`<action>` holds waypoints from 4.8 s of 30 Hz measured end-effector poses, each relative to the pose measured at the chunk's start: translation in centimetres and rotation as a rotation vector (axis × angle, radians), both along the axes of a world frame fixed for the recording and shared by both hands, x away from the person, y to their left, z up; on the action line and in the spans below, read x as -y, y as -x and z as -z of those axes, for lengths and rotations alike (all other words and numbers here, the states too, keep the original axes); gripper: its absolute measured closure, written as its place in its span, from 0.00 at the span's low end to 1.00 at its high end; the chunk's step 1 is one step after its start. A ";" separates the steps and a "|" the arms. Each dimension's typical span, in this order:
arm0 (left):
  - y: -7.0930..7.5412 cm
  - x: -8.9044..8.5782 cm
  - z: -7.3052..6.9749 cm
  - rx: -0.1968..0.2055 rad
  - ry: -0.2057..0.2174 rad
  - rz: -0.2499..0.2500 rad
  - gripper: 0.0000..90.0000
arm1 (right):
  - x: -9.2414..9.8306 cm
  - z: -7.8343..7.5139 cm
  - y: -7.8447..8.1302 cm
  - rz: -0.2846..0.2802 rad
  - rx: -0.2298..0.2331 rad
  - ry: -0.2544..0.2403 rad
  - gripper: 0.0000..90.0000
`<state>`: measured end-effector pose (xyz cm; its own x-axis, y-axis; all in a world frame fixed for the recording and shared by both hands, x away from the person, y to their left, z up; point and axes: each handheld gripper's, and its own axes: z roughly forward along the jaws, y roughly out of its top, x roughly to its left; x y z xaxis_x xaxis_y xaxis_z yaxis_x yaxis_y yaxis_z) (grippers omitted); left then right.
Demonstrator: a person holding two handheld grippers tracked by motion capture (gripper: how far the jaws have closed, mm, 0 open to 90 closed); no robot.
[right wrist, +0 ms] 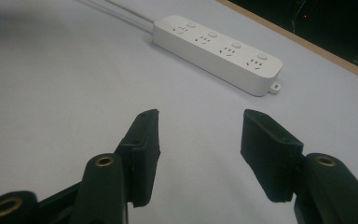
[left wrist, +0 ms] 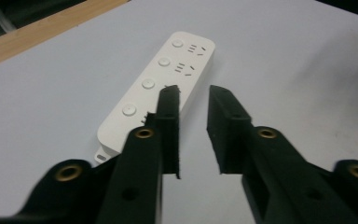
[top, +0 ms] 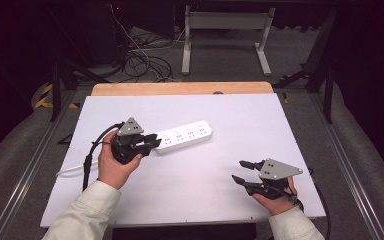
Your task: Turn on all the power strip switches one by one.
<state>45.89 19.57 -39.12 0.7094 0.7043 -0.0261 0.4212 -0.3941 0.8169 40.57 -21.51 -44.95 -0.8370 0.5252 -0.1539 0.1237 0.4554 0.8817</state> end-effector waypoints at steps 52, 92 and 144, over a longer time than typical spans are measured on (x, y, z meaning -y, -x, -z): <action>-9.4 3.2 5.9 -0.142 -0.152 -0.143 1.00 | 0.1 0.1 -0.1 -0.036 -0.018 0.001 0.53; -9.6 3.6 6.0 -0.180 -0.171 -0.169 1.00 | 0.1 0.2 -0.1 -0.037 -0.034 0.008 0.53; -11.2 7.6 5.4 -0.169 -0.178 -0.124 1.00 | 0.2 0.3 -0.3 -0.052 -0.036 0.004 0.53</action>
